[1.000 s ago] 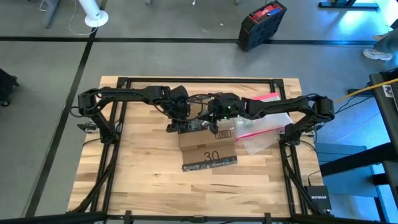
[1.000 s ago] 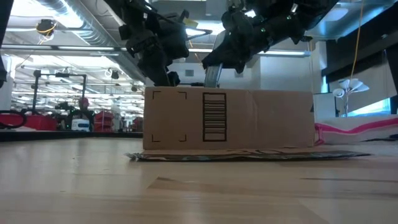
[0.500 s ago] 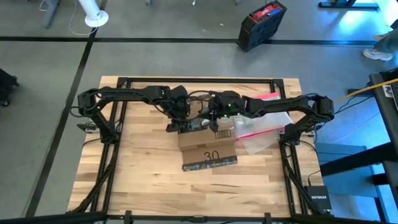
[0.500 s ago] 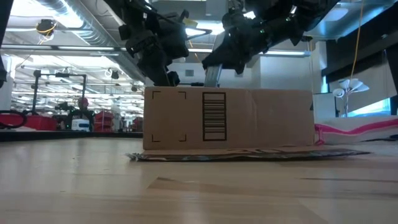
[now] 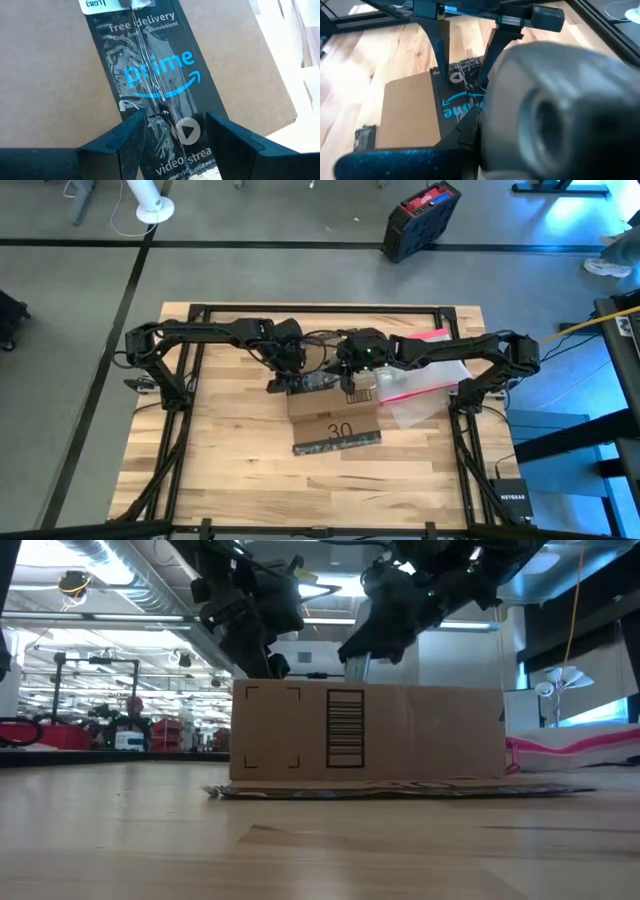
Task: Unpack boxes
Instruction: Break down the cardboard box with the gray cutter until it is fully flat
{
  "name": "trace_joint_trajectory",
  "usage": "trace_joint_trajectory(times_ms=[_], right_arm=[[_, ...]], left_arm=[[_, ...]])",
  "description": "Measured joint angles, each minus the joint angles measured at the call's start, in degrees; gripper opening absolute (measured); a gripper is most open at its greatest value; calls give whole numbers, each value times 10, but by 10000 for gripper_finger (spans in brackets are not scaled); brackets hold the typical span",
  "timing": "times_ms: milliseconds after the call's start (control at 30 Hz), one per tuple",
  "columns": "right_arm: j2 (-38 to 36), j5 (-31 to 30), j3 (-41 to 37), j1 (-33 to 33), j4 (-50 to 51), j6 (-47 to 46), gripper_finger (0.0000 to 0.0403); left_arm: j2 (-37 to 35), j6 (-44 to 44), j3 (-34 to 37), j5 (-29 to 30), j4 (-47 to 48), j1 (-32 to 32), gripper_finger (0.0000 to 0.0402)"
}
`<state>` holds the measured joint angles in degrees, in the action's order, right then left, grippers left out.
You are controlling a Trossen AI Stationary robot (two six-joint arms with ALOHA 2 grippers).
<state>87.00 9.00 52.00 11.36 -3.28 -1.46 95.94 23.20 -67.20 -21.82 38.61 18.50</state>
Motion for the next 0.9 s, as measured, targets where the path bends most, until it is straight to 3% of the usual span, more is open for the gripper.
trace_joint_trajectory(times_ms=[533, 767, 900], right_arm=[[-84, -36, -1, -1, 163, 30, 72], [-76, -30, -2, -1, 138, 20, 72], [-65, -33, -3, -1, 103, 5, 72]], left_arm=[[3, 4, 2, 15, 20, 0, 199], [-3, -79, -13, 25, -9, 1, 200], [-8, -82, -33, 36, 11, -9, 200]])
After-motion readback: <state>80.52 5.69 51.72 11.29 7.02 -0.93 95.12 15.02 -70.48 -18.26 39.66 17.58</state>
